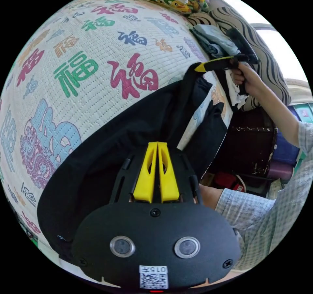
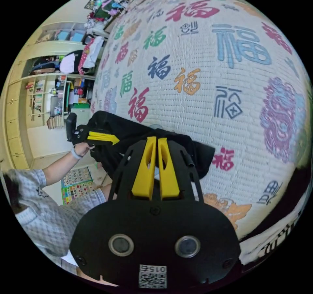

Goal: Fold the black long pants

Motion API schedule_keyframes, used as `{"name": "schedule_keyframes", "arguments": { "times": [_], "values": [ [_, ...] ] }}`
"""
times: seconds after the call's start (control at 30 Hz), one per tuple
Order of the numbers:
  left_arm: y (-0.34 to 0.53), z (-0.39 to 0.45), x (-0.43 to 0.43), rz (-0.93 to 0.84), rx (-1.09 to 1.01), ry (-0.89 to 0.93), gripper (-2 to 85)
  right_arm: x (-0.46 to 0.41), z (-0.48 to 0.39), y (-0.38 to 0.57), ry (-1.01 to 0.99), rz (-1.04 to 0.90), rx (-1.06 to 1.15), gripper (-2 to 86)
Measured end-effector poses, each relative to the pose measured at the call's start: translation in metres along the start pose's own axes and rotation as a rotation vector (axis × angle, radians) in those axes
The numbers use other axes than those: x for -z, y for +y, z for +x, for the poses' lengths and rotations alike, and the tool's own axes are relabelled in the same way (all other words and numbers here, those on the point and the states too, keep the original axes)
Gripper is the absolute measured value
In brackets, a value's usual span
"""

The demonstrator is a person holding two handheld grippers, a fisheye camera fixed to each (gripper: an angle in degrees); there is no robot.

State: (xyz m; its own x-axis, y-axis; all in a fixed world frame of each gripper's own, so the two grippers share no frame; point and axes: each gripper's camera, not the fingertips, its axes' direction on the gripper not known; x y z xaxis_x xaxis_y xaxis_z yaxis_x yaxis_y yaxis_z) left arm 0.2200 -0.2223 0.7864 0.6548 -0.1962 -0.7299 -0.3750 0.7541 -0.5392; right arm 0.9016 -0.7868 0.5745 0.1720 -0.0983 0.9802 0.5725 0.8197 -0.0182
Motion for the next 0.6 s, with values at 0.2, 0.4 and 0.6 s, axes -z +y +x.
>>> {"name": "schedule_keyframes", "arguments": {
  "times": [0.2,0.4,0.6],
  "values": [
    [0.016,0.002,0.047,0.237,0.04,-0.065,-0.9,0.075,0.015,0.049,-0.105,0.244,-0.095,-0.3],
    [-0.011,-0.026,0.071,0.401,0.168,-0.198,-0.8,0.089,0.016,-0.036,0.0,0.252,-0.092,1.1],
    [-0.028,-0.033,0.065,0.397,0.211,-0.116,1.2,0.089,0.041,-0.064,0.05,0.191,-0.224,7.2]
  ]
}}
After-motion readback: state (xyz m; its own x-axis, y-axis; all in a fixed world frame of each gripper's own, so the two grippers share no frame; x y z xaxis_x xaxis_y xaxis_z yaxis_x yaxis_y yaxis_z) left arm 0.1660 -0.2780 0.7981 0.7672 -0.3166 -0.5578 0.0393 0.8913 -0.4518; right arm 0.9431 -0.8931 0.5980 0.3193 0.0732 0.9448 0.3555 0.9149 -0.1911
